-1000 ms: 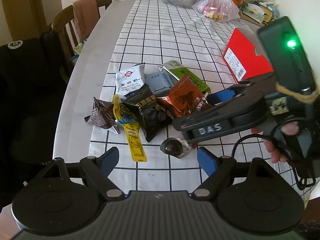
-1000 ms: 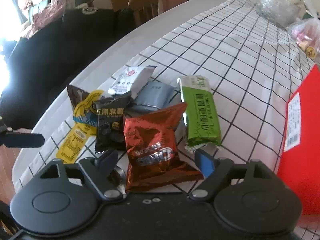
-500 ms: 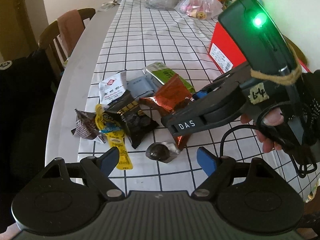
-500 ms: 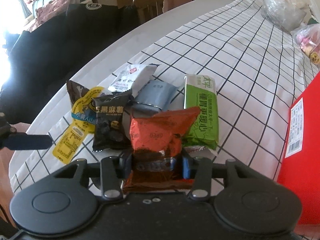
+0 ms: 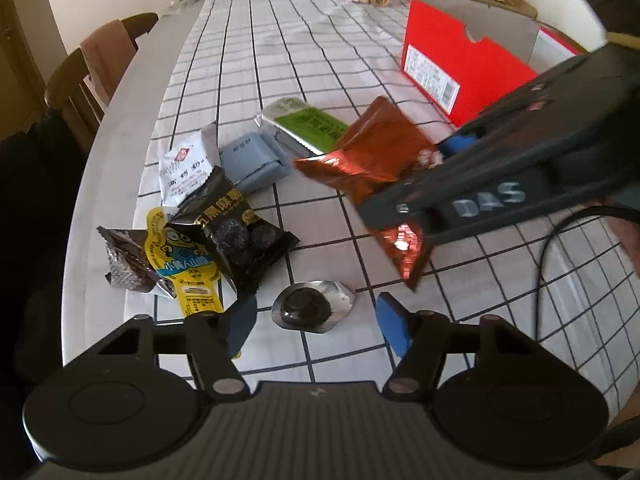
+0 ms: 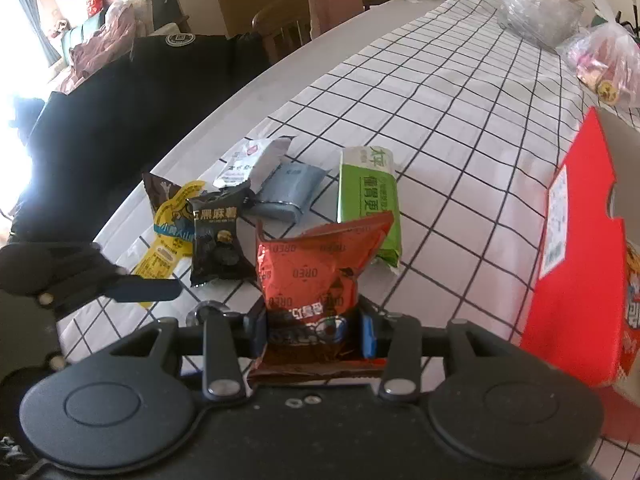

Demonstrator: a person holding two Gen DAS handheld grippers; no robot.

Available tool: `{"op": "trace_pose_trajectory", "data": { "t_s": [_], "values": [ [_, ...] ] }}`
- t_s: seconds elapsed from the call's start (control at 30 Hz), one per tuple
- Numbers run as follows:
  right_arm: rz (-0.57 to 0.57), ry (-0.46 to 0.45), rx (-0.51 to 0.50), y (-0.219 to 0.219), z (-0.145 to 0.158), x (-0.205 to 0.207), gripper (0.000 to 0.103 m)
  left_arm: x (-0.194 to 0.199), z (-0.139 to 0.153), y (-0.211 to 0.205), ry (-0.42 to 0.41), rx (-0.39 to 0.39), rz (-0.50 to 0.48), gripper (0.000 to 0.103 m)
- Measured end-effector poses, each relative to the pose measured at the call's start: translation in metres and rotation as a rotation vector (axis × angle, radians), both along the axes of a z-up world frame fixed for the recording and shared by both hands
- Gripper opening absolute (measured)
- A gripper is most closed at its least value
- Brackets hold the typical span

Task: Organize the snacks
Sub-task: 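Grasp the red Oreo bag with the right gripper and lift it, then grasp the round foil-wrapped chocolate with the left gripper while the right holds the Oreo bag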

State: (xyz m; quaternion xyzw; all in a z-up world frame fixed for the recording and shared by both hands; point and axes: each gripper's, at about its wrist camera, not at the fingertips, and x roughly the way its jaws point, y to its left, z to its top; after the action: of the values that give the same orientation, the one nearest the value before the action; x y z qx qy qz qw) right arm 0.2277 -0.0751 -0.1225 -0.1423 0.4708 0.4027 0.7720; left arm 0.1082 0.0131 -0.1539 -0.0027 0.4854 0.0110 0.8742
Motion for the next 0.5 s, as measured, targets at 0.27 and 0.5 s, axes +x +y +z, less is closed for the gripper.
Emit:
{"op": "trace_pose_trajectory", "data": {
  "t_s": [0.27,0.5],
  "values": [
    [-0.022,0.004,0.005,-0.0090,-0.0001,-0.0025,0.041,0.0047,-0.0088,0.0025,0.018,0.005,0.010,0.050],
    [-0.028,-0.004,0.001,-0.0106,0.0014,-0.0067,0.041,0.0032,-0.0069,0.0026,0.010,0.004,0.026,0.043]
  ]
}}
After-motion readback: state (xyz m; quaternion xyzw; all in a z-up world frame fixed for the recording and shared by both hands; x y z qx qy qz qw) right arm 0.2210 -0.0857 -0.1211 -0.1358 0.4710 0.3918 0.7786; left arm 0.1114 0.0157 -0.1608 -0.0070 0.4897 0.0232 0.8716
